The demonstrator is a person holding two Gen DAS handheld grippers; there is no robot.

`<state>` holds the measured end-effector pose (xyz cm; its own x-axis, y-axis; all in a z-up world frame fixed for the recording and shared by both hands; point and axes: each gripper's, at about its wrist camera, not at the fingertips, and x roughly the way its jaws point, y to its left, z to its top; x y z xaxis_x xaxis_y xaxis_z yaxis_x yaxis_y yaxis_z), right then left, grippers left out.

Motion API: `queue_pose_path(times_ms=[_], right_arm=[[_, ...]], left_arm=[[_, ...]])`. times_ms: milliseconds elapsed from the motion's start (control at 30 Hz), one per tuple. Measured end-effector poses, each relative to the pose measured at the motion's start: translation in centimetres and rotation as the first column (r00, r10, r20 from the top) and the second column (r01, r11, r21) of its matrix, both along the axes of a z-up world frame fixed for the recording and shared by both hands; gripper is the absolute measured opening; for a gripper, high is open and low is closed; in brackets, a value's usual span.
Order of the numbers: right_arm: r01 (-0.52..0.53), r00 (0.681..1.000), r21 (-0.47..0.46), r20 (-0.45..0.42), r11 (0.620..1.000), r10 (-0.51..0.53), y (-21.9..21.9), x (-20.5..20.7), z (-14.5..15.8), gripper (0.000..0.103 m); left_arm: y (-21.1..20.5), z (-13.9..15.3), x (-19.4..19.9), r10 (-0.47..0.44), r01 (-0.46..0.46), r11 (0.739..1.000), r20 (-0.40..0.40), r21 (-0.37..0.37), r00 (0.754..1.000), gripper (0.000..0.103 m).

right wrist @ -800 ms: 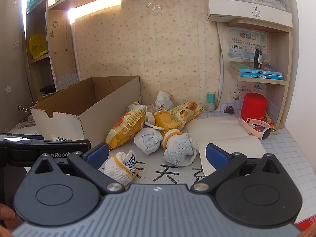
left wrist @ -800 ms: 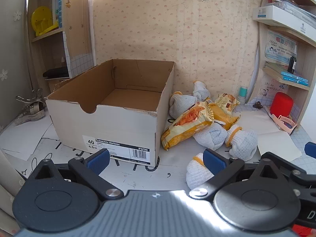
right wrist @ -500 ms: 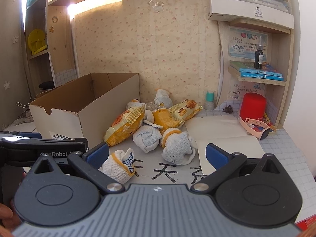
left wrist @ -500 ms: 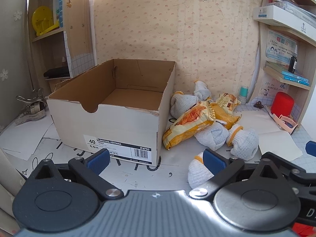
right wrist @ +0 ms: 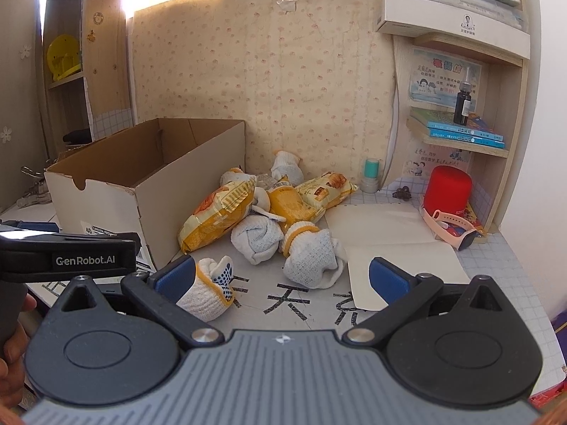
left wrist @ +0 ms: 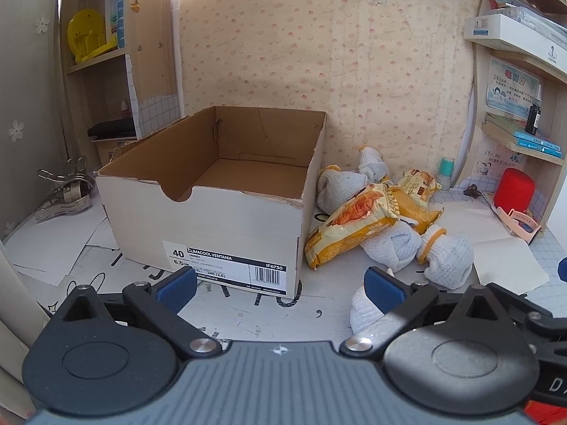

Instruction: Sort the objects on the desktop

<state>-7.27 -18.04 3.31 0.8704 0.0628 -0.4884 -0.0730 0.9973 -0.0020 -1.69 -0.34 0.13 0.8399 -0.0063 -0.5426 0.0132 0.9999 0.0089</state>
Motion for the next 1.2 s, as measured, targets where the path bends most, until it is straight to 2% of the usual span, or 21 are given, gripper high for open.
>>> queue_pose_path(times_ms=[1200], right_arm=[[-0.010,1.000,0.017,-0.011,1.000,0.010,-0.20,-0.15,-0.40,0.101]], left_arm=[[-0.74,-0.55,0.11,-0.001,0.002,1.000,-0.022,0.012,1.000,0.102]])
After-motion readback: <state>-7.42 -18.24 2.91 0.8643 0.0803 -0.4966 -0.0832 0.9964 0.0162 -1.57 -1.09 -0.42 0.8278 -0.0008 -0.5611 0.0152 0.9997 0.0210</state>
